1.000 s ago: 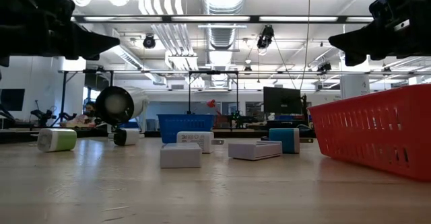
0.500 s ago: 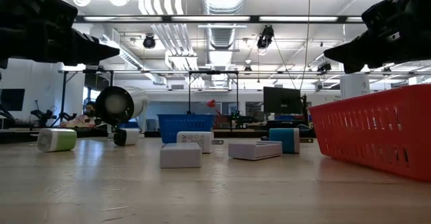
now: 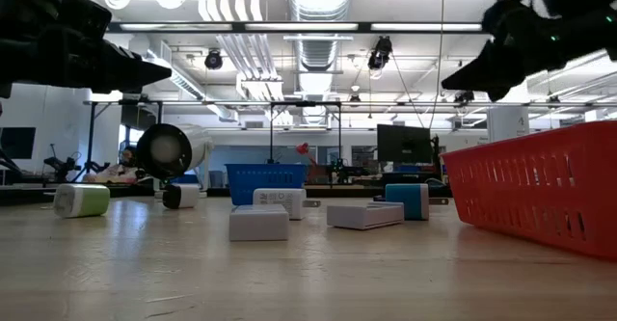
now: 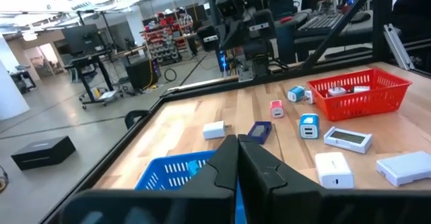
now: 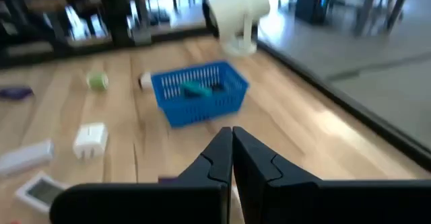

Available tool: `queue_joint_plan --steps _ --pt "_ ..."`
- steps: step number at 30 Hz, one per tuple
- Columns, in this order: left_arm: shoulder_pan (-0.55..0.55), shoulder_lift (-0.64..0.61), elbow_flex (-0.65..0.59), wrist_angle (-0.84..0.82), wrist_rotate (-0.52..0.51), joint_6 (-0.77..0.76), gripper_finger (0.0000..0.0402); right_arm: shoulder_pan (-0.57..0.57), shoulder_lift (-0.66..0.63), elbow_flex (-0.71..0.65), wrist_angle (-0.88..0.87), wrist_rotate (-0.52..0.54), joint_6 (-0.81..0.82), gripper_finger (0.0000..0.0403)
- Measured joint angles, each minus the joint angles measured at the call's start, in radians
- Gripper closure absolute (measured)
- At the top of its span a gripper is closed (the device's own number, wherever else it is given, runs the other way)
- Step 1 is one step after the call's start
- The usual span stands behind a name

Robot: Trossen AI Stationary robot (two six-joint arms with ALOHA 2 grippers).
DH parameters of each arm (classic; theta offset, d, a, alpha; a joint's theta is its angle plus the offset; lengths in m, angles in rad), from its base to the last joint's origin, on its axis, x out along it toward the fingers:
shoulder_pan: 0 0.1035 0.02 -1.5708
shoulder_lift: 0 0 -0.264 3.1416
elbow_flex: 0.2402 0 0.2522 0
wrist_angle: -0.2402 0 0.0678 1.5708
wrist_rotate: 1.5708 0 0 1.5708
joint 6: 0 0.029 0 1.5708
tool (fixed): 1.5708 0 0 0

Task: Pick & Place Office items
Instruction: Put the right white charger adapter into the red bin

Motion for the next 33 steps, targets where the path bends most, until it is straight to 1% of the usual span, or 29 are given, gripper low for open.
queue_joint_plan --steps 4,8,11,14,18,21,24,26,29,33 --pt "0.000 0.000 0.000 0.000 -0.002 0.000 0.0387 0.000 0.139 0.181 -0.246 0.000 -0.015 0.0394" --pt "0.000 0.000 0.000 0.000 -0.002 0.000 0.0389 0.000 0.304 0.369 -0.495 -0.001 -0.107 0.0394" --pt "0.000 0.000 0.000 0.000 -0.002 0.000 0.0389 0.000 0.434 0.499 -0.636 -0.002 -0.194 0.0393" --pt "0.000 0.000 0.000 0.000 -0.002 0.000 0.0388 0.000 0.565 0.620 -0.724 -0.005 -0.293 0.0380" --pt "0.000 0.000 0.000 0.000 -0.002 0.000 0.0389 0.000 0.740 0.773 -0.804 -0.017 -0.382 0.0339" --pt "0.000 0.000 0.000 -0.001 -0.002 0.000 0.0388 -0.007 0.869 0.885 -0.917 -0.033 -0.442 0.0300" --pt "0.000 0.001 0.000 -0.003 -0.002 -0.001 0.0388 -0.039 0.982 0.975 -1.034 -0.045 -0.499 0.0262" --pt "0.000 0.001 0.000 -0.006 -0.002 -0.007 0.0389 -0.077 1.046 1.016 -1.064 -0.082 -0.521 0.0240" --pt "0.000 0.001 0.000 -0.008 -0.001 -0.014 0.0389 -0.138 1.120 1.058 -1.069 -0.175 -0.533 0.0211" --pt "0.000 0.002 0.000 -0.008 -0.001 -0.016 0.0388 -0.199 1.191 1.095 -1.070 -0.193 -0.560 0.0188"
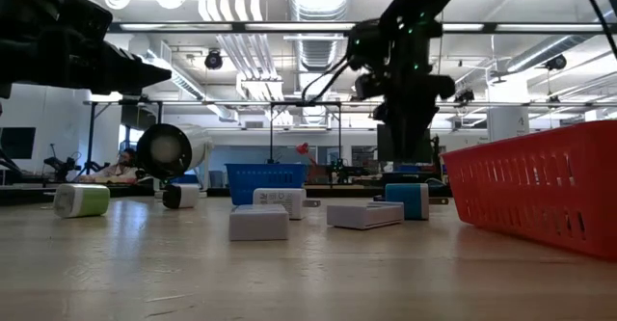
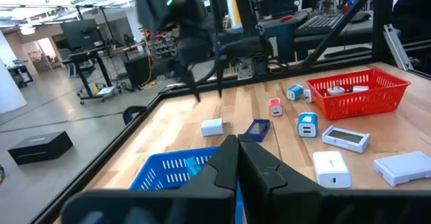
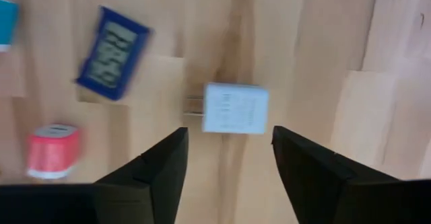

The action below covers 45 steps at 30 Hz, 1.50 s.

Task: Pick & Place Office items
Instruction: Put the right white charger adapter into the red bin

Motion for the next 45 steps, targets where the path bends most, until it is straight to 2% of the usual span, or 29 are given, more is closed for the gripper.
queue_joint_plan --steps 5,14,25,34,45 --pt "0.000 0.001 0.000 0.000 0.000 0.000 0.0389 -0.035 0.050 0.022 -0.004 -0.045 -0.033 0.0161" --pt "0.001 0.002 0.000 0.000 0.002 -0.012 0.0389 -0.036 0.109 0.003 0.010 -0.047 -0.044 0.0103" --pt "0.001 0.007 0.000 0.000 0.002 -0.010 0.0388 -0.041 0.185 -0.003 0.055 -0.047 -0.022 0.0078" --pt "0.001 0.010 0.000 0.000 -0.009 -0.013 0.0389 -0.058 0.245 0.010 0.063 -0.052 0.001 0.0092" --pt "0.001 0.010 0.000 0.000 -0.012 -0.018 0.0388 -0.057 0.180 0.005 0.071 -0.050 -0.003 0.0141"
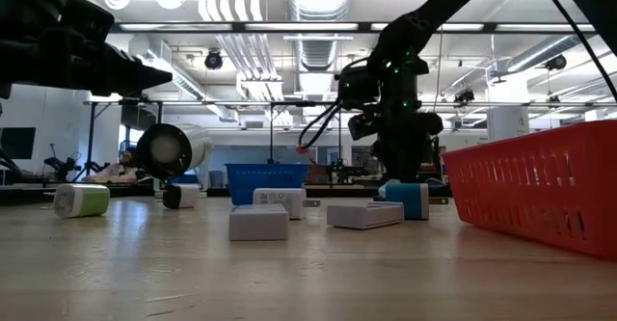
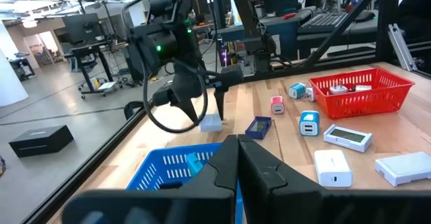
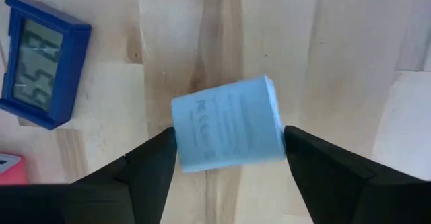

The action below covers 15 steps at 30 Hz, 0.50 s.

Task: Pick & Place Office items
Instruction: Put the right white charger adapter into the red bin

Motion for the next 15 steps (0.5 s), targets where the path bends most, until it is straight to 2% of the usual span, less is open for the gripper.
queue_joint_plan --steps 6,15 --pt "0.000 0.000 0.000 0.000 0.000 0.000 0.0390 0.001 -0.001 -0.001 0.000 -0.002 -0.003 0.0162" --pt "0.000 0.000 0.000 0.000 -0.001 0.000 0.0389 0.005 0.026 -0.008 0.009 -0.006 -0.021 0.0151"
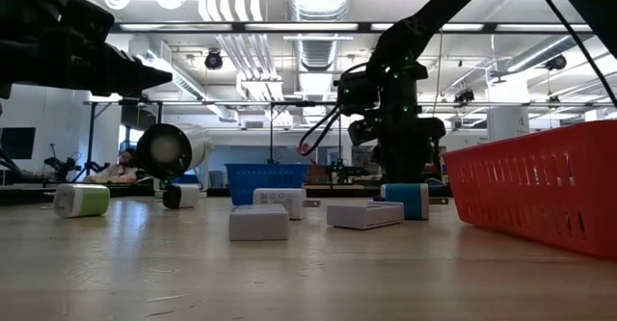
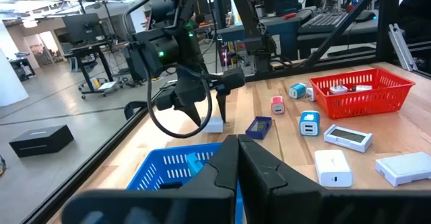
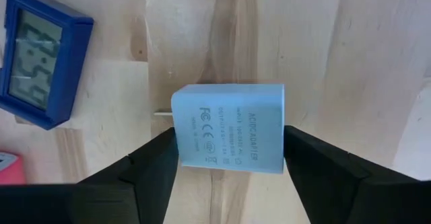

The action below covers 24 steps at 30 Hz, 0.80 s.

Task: Pick & Place Office items
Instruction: Put the right white charger adapter into the red bin

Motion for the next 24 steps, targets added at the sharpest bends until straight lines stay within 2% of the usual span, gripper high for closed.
queue_joint_plan --steps 9,14,24 --pt "-0.001 0.000 0.000 0.000 -0.006 0.000 0.0389 0.012 0.009 -0.003 0.020 -0.001 -0.001 0.0168" --pt "-0.001 0.000 0.000 0.000 -0.006 0.000 0.0389 0.017 0.000 -0.004 0.022 0.004 -0.005 0.0199" --pt "0.000 0.000 0.000 0.000 -0.006 0.000 0.0389 0.020 -0.054 -0.015 0.026 -0.014 0.003 0.0201"
